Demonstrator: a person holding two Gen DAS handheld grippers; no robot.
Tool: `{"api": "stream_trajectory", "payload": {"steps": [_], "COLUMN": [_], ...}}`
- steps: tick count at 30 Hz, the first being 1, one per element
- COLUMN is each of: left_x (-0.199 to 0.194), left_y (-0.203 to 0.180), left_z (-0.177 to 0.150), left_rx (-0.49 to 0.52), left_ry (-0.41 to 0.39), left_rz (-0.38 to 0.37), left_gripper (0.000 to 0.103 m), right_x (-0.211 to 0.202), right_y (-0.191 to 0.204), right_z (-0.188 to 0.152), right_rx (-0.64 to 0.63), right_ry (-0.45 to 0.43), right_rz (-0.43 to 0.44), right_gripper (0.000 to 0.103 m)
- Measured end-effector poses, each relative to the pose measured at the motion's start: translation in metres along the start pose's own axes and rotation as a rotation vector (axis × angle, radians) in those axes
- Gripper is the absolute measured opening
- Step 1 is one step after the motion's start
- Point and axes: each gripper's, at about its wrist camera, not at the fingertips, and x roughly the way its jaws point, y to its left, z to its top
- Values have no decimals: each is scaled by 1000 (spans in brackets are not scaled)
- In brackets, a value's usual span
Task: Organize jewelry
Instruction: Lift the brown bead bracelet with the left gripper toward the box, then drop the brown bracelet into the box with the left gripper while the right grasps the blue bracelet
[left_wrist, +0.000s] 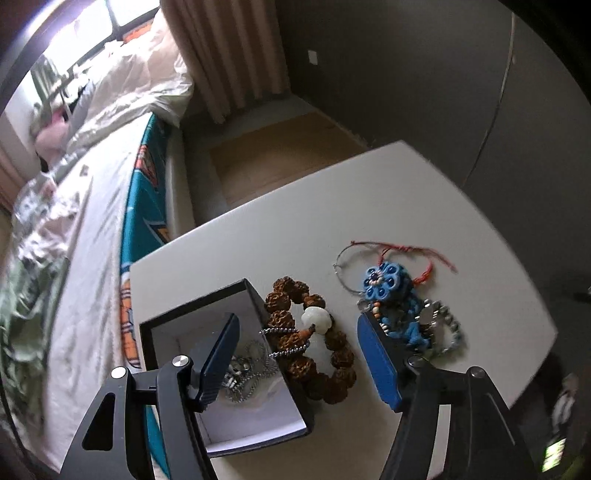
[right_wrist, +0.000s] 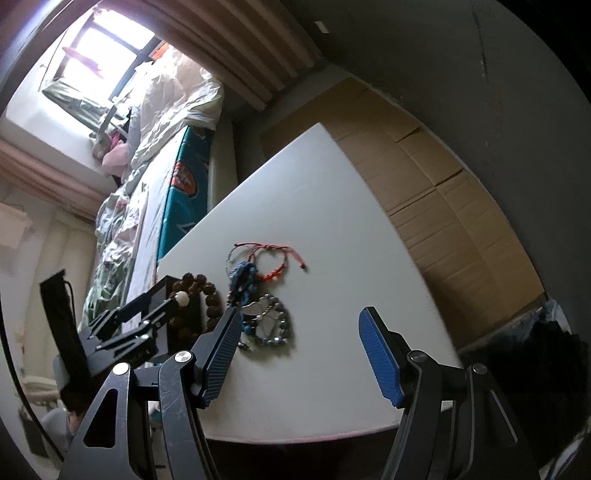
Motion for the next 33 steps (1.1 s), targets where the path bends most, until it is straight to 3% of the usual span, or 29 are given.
{"api": "stream_trajectory", "payload": {"steps": [9,11,12,13,18,21,28,33], "left_x": [38,41,42,41,24,8,-4,-15], "left_y": [-28,-30,-29,-29,-17,-11,35,57], "left_z": [-4,-6,-7,-8,-9,-4,2,-2], "left_rx": [189,209,214,210,132,83,-164,-276], "left_ry": [74,75,78,80,37,3,8,-7], "left_rz": [336,375,381,368,294,214,-40,-150], "left_gripper": [67,60,43,34,22,21,21,21], "right_x": [-1,2,3,6,20,28,41,49], "right_y": [-18,-17,-16,-14,-2,8,33,49], "right_z": [-1,-2,-3,-4,-7,-6,-3,2], "right_rx": [37,34,31,27,0,-18,-59,-87], "right_ry": [-4,3,7,13,44,58,76,82], "right_rz": [4,7,10,12,19,29,40,42], "right_gripper": [67,67,67,67,67,67,66,66]}}
